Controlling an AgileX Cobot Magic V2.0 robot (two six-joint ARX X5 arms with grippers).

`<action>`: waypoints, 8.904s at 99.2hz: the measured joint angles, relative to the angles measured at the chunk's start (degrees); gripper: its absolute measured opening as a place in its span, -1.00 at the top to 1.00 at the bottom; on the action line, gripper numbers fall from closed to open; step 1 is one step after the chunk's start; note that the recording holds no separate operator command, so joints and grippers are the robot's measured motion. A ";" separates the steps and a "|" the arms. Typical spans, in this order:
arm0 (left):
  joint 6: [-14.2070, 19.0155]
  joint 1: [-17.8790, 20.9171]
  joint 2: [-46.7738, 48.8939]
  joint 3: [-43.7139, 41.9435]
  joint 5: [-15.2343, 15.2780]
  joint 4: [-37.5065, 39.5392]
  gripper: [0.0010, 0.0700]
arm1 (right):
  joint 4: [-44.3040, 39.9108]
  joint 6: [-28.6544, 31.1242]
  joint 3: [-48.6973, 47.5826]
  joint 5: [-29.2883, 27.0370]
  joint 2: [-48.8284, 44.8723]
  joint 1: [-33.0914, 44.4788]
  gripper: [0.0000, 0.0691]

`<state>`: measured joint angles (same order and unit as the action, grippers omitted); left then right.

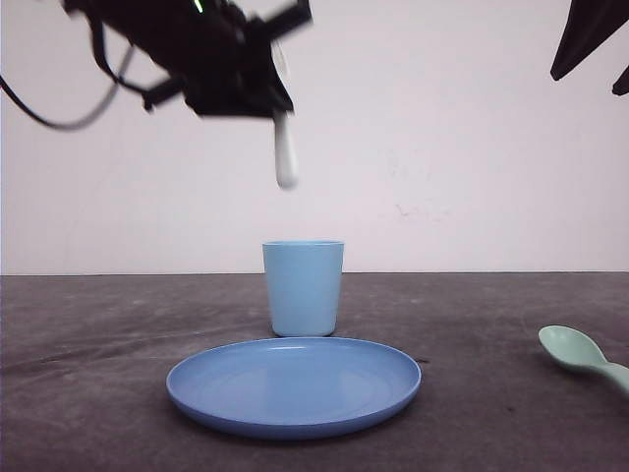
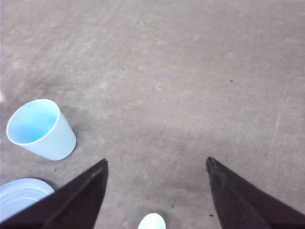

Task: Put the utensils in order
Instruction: 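Lift the white fork with the left gripper and drop it into the blue cup, then lower the right gripper onto the mint-green spoon and grasp its handle, then carry the green spoon with the right gripper and drop it into the cup, then lower the right gripper around the blue cup and grasp it, then lift the cup with the right gripper and move it over the plate, then lower the cup onto the plate center and open the right gripper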

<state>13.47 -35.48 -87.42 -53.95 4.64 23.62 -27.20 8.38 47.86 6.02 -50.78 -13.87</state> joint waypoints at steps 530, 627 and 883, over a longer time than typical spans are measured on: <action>0.96 -1.18 42.10 0.00 0.00 -55.67 0.17 | 1.77 13.14 12.11 -15.02 -27.78 -33.73 -0.97; 0.98 -1.18 42.12 0.00 0.00 -55.67 0.17 | 15.78 16.09 16.96 -10.08 -51.82 -29.20 -0.97; 0.94 -1.18 42.12 0.00 0.00 -55.69 0.17 | 20.28 11.08 -3.87 -14.86 -34.67 -43.45 -0.21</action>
<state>14.41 -36.67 -45.30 -53.95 4.64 -32.08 -6.92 19.46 43.99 -8.84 -85.45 -57.32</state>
